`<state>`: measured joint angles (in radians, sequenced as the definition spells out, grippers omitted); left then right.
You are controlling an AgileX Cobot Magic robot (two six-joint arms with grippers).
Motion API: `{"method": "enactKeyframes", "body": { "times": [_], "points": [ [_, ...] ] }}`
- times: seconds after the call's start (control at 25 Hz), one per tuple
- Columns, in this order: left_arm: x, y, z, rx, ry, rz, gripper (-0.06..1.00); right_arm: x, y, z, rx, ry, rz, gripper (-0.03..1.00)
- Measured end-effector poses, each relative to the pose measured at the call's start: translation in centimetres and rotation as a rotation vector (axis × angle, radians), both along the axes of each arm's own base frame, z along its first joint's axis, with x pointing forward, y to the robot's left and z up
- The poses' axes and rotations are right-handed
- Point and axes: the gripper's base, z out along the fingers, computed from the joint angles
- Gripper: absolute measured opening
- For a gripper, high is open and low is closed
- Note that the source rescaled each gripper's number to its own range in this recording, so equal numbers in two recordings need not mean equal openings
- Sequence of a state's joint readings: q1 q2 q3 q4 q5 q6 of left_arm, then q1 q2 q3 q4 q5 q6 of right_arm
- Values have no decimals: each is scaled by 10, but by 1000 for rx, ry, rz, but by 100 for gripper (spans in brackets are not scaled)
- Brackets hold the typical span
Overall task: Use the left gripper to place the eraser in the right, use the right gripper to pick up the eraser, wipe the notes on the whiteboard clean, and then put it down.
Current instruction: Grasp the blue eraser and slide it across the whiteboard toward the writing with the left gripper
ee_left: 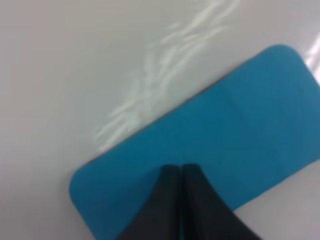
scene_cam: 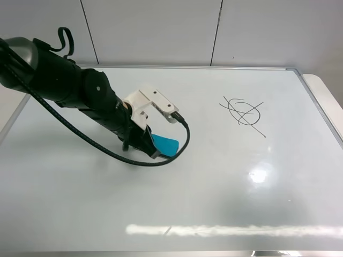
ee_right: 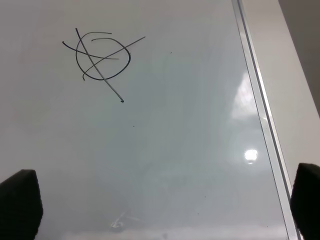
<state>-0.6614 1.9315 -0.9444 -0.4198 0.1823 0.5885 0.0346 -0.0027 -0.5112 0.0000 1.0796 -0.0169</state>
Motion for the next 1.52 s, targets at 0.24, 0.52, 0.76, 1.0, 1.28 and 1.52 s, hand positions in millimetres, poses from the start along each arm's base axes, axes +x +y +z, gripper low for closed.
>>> {"method": "enactKeyframes", "body": {
  "times": [0.24,0.52,0.76,1.0,1.28,1.52],
  "points": [
    [-5,-49,-7,-48,36,-19,0,0,0,0,0,0,0,100],
    [-8,-101,-12,-86,57,-78,0,0,0,0,0,0,0,100],
    [-5,-134,-14,-100,77,-133,0,0,0,0,0,0,0,100],
    [3,-150,-15,-113,116,-119,0,0,0,0,0,0,0,100],
    [9,-164,-13,-105,111,-135,0,0,0,0,0,0,0,100],
    [10,-180,-16,-109,89,-164,0,0,0,0,0,1,0,100]
  ]
}}
